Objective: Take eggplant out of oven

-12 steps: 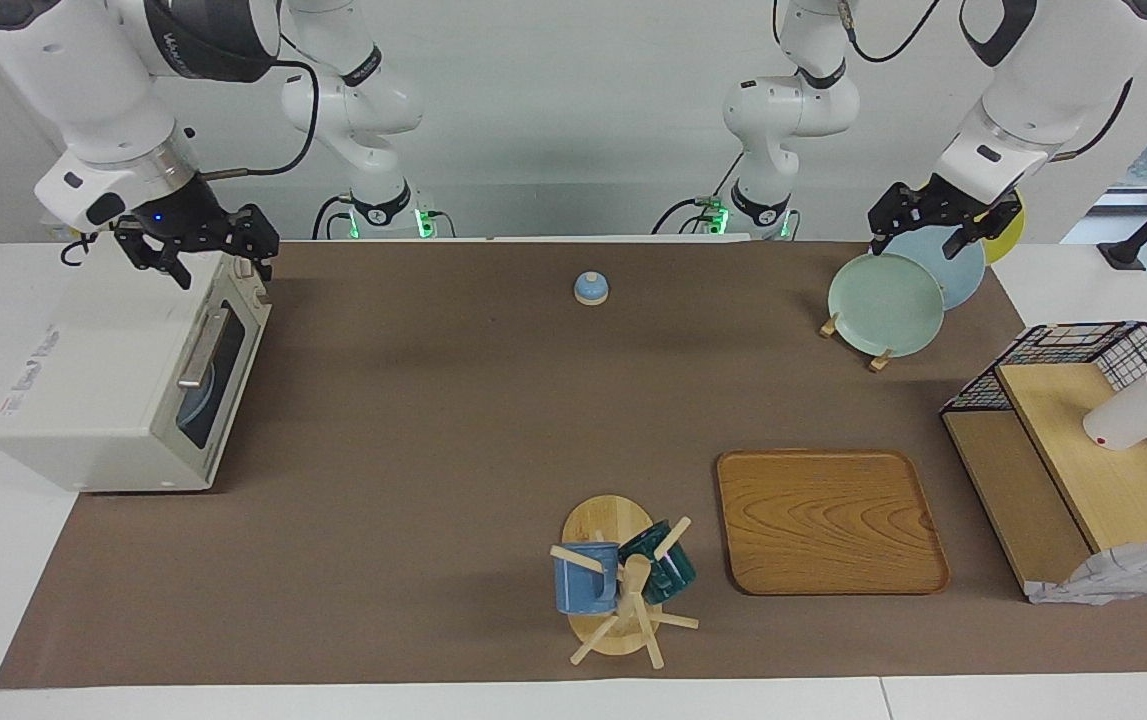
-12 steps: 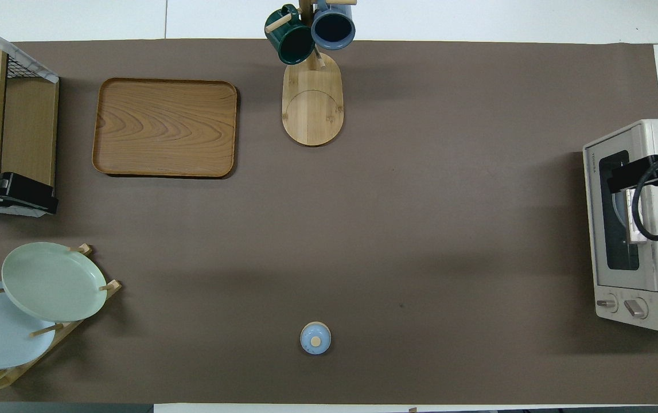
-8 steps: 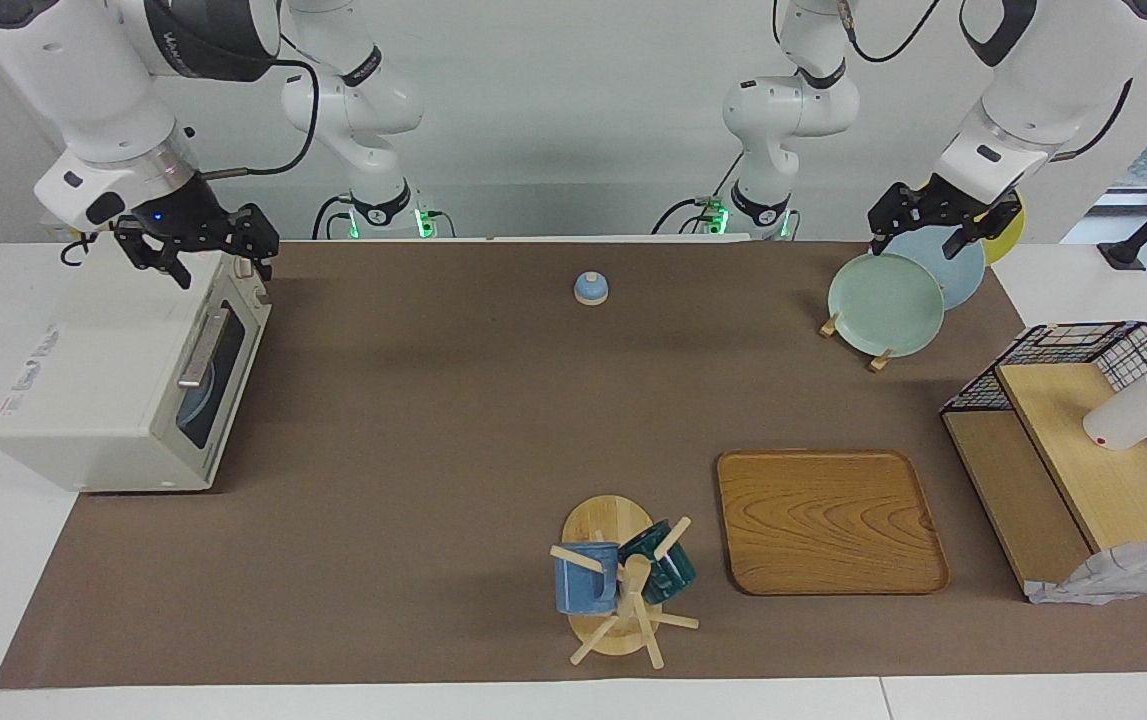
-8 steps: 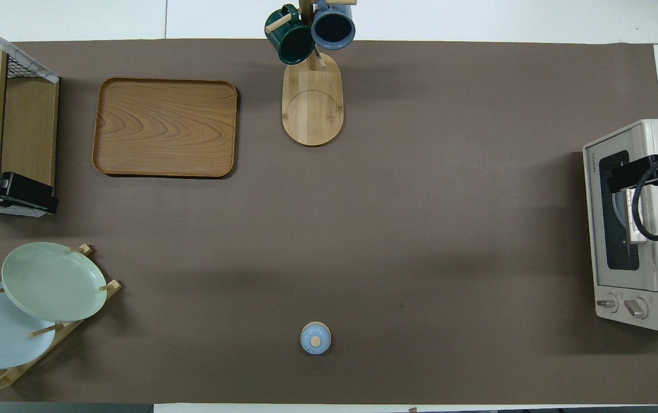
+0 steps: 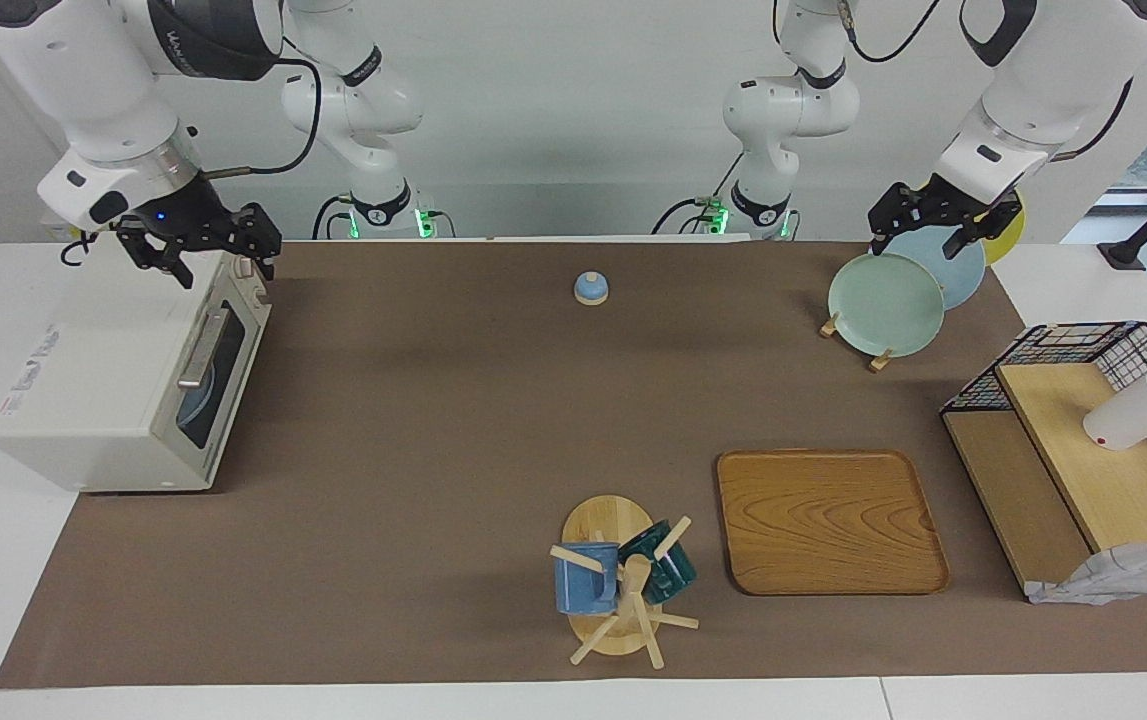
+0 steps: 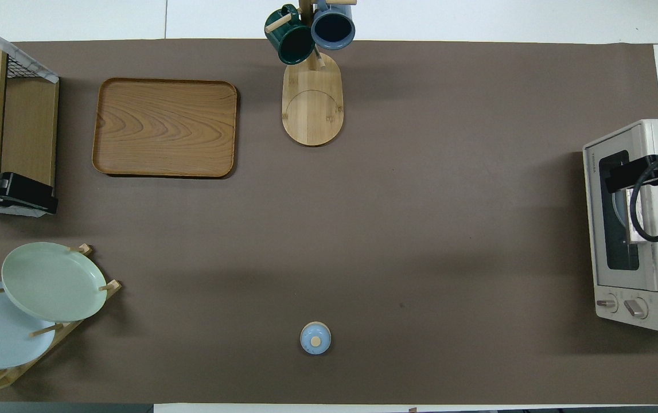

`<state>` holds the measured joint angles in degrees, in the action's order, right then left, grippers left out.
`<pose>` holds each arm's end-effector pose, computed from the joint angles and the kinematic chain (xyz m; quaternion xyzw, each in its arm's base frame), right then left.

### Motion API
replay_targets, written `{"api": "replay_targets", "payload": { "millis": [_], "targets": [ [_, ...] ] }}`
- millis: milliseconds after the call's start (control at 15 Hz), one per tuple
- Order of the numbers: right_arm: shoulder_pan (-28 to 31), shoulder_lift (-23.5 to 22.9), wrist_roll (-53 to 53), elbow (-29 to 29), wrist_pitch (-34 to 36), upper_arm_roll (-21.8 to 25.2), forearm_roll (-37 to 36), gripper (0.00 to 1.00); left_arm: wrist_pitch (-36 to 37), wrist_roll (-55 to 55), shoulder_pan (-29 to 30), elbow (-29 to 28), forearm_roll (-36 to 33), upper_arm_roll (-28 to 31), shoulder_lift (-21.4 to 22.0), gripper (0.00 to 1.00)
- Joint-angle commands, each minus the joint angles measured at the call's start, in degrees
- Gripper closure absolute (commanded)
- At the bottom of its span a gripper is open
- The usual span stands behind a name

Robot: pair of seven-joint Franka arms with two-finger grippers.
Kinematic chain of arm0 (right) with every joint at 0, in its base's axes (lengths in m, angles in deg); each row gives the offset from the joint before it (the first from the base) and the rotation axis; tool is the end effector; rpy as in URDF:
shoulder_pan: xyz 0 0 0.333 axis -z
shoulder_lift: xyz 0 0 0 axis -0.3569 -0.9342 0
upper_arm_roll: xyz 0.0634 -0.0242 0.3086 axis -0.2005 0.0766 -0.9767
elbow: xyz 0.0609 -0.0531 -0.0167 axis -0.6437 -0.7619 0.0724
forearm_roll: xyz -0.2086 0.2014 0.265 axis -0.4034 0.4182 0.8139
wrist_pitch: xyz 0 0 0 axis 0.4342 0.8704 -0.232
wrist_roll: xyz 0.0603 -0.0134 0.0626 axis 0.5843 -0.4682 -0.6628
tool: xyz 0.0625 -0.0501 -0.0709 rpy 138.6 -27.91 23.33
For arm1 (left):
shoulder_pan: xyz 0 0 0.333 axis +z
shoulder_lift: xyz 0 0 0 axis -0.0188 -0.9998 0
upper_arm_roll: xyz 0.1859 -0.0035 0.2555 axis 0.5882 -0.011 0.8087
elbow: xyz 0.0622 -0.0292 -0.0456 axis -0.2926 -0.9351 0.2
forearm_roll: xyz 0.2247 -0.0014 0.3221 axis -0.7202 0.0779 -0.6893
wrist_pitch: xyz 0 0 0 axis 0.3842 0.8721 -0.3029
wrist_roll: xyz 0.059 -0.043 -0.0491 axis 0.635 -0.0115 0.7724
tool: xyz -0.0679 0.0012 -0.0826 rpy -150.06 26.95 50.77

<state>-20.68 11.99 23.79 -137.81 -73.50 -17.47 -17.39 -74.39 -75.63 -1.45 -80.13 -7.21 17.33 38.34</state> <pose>0.5504 -0.0257 0.6100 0.9975 0.0609 -0.0346 0.0054 0.5247 -0.0501 0.6268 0.9960 -0.0684 -0.0572 0.0108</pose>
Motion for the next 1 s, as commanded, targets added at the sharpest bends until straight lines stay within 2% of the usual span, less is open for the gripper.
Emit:
{"api": "replay_targets", "payload": {
  "millis": [0, 67, 133, 200, 333, 467, 667, 933],
  "targets": [
    [0.3, 0.8, 0.5, -0.5, 0.4, -0.3, 0.7, 0.20, 1.2, 0.2, 0.3, 0.5, 0.2, 0.0, 0.3, 0.00],
    [0.5, 0.9, 0.6, -0.9, 0.3, -0.3, 0.7, 0.51, 1.2, 0.2, 0.3, 0.5, 0.2, 0.0, 0.3, 0.00],
    [0.5, 1.5, 0.6, -2.0, -0.6, -0.3, 0.7, 0.87, 1.2, 0.2, 0.3, 0.5, 0.2, 0.0, 0.2, 0.00],
    [0.5, 2.0, 0.4, -3.1, -1.4, -0.3, 0.7, 1.00, 1.2, 0.2, 0.3, 0.5, 0.2, 0.0, 0.3, 0.00],
    [0.7, 3.4, 0.2, -6.3, -2.9, -0.1, 0.7, 1.00, 1.2, 0.2, 0.3, 0.5, 0.2, 0.0, 0.3, 0.00],
    [1.2, 4.9, 0.5, -10.7, -7.7, 0.1, 0.1, 1.00, 1.2, 0.2, 0.3, 0.5, 0.2, 0.0, 0.3, 0.00],
    [2.0, 8.9, 2.9, -21.1, -17.1, 0.2, -5.0, 1.00, 1.2, 0.2, 0.3, 0.5, 0.2, 0.0, 0.3, 0.00],
    [4.7, 9.2, 2.9, -24.8, -20.2, 0.2, -8.9, 1.00, 1.2, 0.2, 0.3, 0.5, 0.2, 0.0, 0.3, 0.00]
  ]
}}
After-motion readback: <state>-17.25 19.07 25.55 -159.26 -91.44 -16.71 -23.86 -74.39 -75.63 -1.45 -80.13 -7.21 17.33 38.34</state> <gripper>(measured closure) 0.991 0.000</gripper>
